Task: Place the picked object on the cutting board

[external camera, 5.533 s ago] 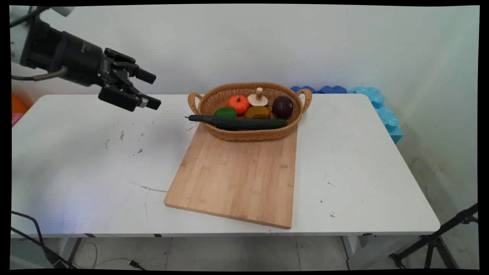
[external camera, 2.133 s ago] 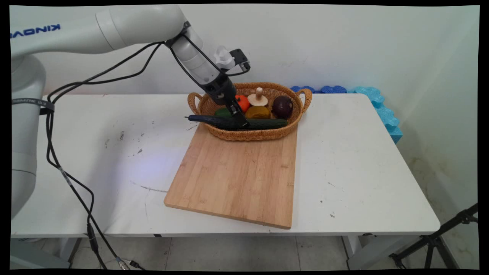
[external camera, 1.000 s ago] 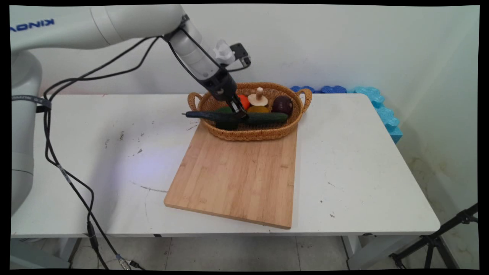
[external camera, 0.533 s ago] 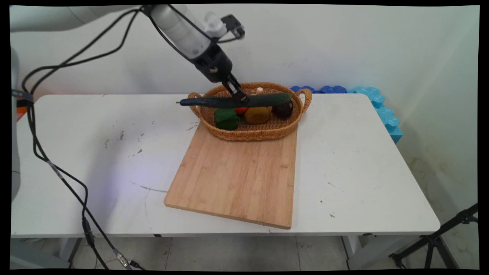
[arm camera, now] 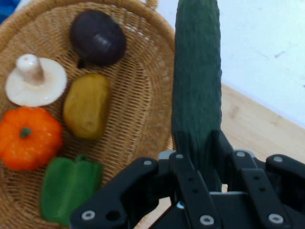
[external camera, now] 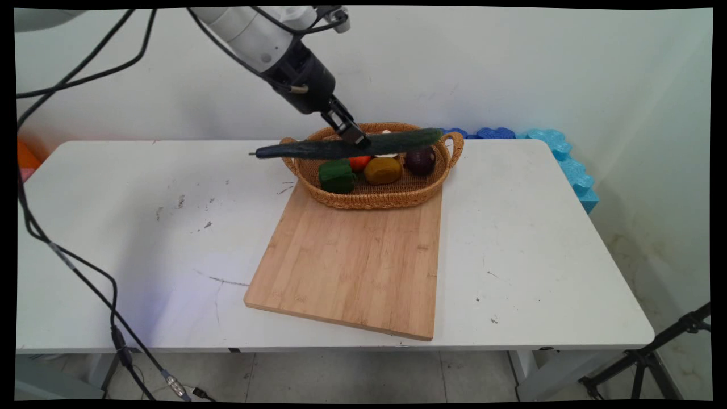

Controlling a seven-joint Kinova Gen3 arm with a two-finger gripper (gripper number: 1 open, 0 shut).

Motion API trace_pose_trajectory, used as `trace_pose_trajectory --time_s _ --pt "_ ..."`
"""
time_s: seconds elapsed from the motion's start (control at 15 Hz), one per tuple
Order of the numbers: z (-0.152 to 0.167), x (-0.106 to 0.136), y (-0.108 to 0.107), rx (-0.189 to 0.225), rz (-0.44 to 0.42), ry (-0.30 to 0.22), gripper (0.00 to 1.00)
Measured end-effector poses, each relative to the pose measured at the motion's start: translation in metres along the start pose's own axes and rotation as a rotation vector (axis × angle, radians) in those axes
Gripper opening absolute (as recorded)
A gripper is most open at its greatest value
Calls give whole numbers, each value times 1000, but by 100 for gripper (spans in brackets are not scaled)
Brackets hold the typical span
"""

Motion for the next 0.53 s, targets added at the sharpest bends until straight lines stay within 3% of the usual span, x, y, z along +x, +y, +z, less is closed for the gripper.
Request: trace_pose_trajectory --time_s 0.53 --pt "-7 -53 35 -48 -8 -7 0"
